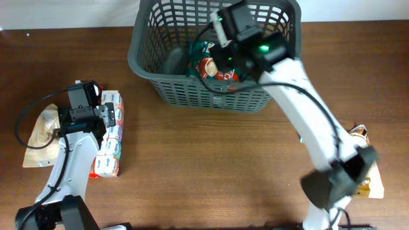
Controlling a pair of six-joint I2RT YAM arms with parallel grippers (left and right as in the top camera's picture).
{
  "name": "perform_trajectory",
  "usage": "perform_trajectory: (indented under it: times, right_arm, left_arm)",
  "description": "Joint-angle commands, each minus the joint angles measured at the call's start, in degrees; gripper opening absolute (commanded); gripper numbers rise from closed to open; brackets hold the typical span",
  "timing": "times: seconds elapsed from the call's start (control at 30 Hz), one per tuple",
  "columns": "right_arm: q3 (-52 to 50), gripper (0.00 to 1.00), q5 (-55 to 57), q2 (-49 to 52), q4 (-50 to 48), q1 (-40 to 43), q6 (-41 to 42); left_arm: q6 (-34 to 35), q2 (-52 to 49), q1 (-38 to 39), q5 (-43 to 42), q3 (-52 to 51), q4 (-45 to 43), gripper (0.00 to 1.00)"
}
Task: Pack container
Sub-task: 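Lift the Nescafe bag with right gripper and drop it into basket, then grasp the clear bag with bread using the right gripper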
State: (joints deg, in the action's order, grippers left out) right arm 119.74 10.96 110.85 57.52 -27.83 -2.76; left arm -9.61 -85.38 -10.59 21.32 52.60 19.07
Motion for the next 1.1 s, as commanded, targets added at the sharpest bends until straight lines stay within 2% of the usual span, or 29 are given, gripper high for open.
perform_trajectory:
  times: [0.0,0.1,0.33,0.43,0.5,0.67,0.8,0.9,1.07]
  right_arm:
    - [1.4,0.74,16.2,-10.9,1.3,0.7,-0.5]
    - [1.4,0.76,22.8,-15.5,2.1,3.2,-1.5]
    - [-2.1,0.77,20.8,-25.3,3.3,19.1,-1.3]
    - [-11.0,0.78,18.5,-31.1,0.2,28.3,-1.3]
    - [-21.0,0.81,17.4,-35.9,-4.2,35.2,-1.3]
    - [-45.2,0.81,9.4,-43.3,-12.0,47.8,-1.2]
    - [-58.9,0.81,2.4,-43.1,-13.7,51.0,-1.3]
    - [-66.1,0.81,2.1,-41.2,-16.5,51.1,-1.3]
    - [-70.7,0.83,3.3,-38.0,-19.4,51.2,-1.4]
  left_arm:
    - [-0.7,0.7,-0.2,0.6,0.4,0.0,0.99]
    - [-0.7,0.7,-0.2,0.6,0.4,0.0,0.99]
    - [-0.7,0.7,-0.2,0.6,0.4,0.0,0.99]
    - [-0.7,0.7,-0.2,0.6,0.4,0.0,0.99]
    - [-0.7,0.7,-0.2,0.6,0.4,0.0,0.99]
    - [-0.7,0.7,-0.2,0.6,0.4,0.0,0.99]
    - [-0.7,0.7,-0.2,0.6,0.4,0.0,0.99]
    - [-0.7,0.7,-0.2,0.6,0.4,0.0,0.99]
    - [-0.7,0.7,-0.2,0.6,0.4,0.0,0.99]
